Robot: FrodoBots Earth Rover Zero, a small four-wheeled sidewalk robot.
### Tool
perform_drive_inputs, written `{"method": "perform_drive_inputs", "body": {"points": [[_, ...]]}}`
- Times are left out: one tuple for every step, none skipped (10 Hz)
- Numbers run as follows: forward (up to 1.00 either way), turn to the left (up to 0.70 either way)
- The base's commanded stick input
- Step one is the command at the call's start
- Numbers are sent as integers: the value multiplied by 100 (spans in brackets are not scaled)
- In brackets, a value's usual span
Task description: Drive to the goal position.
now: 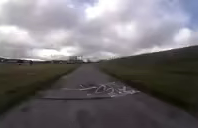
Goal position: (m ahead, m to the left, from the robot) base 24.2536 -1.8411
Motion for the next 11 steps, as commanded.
{"method": "perform_drive_inputs", "body": {"points": [[100, 0], [100, 0], [100, 0], [100, 0], [0, 0], [0, 0], [0, 0], [0, 0], [0, 0], [0, 0], [0, 0]]}}
